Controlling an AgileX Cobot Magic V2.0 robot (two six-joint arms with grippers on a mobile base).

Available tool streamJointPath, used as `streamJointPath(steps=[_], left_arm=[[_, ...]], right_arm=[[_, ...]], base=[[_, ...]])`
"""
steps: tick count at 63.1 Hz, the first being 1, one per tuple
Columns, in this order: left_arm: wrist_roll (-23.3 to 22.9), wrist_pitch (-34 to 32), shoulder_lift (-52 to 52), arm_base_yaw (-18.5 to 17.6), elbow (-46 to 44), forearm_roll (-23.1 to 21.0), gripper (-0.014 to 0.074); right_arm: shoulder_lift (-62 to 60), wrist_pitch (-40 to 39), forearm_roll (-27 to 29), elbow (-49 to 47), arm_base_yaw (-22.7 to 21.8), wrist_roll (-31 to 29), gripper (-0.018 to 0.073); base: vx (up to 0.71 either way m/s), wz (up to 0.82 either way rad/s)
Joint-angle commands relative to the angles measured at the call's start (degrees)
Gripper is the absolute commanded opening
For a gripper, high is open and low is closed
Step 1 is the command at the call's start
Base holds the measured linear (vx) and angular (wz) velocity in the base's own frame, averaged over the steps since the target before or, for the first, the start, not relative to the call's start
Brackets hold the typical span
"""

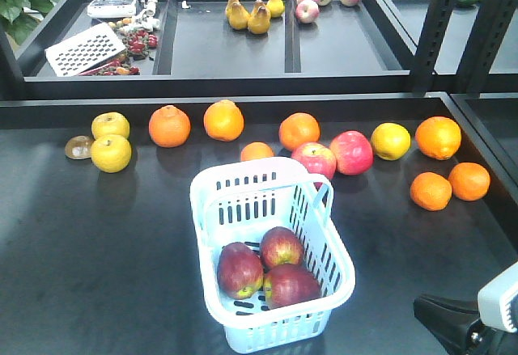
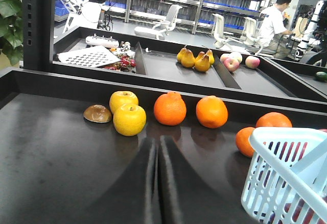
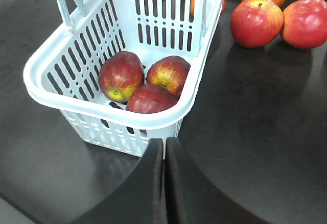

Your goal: Pick three apples into basket with both arms

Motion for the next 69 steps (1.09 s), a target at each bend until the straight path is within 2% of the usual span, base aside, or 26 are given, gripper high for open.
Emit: streamJointPath(steps=[1,34,42,45,49,59,64,69], left_arm=[[-0.54,-3.73,-0.91,0.15,0.55,0.11,-0.0006],[-0.54,-3.73,-0.91,0.15,0.55,0.11,-0.0006],[-0.54,-3.73,-0.91,0.15,0.55,0.11,-0.0006],[-0.54,-3.73,-0.91,0.15,0.55,0.11,-0.0006],[-0.54,-3.73,-0.91,0.15,0.55,0.11,-0.0006],[-0.54,-3.73,-0.91,0.15,0.55,0.11,-0.0006],[-0.54,-3.73,-0.91,0.15,0.55,0.11,-0.0006],[-0.54,-3.73,-0.91,0.15,0.55,0.11,-0.0006]], right_arm=[[-0.02,-2.76,0.66,-1.55,-0.30,-0.53,-0.0007],[-0.13,-2.54,0.65,-1.34,-0.22,-0.53,-0.0007],[-0.19,-3.42,-2.47,-0.75,-0.22,0.10,-0.0007],[-0.58,-6.05,-3.29,0.95,-0.30,3.10,-0.0007],[-1.85,-11.66,-4.99,4.71,-0.30,10.07,-0.0007],[-10.62,-21.33,-13.47,14.30,-0.30,24.64,-0.0007],[-15.75,-21.47,-16.37,16.73,-1.19,27.84,-0.0007],[-20.86,-18.59,-19.89,16.43,-4.95,28.09,-0.0007]], base=[[0.00,0.00],[0.00,0.00],[0.00,0.00],[0.00,0.00],[0.00,0.00],[0.00,0.00],[0.00,0.00],[0.00,0.00]])
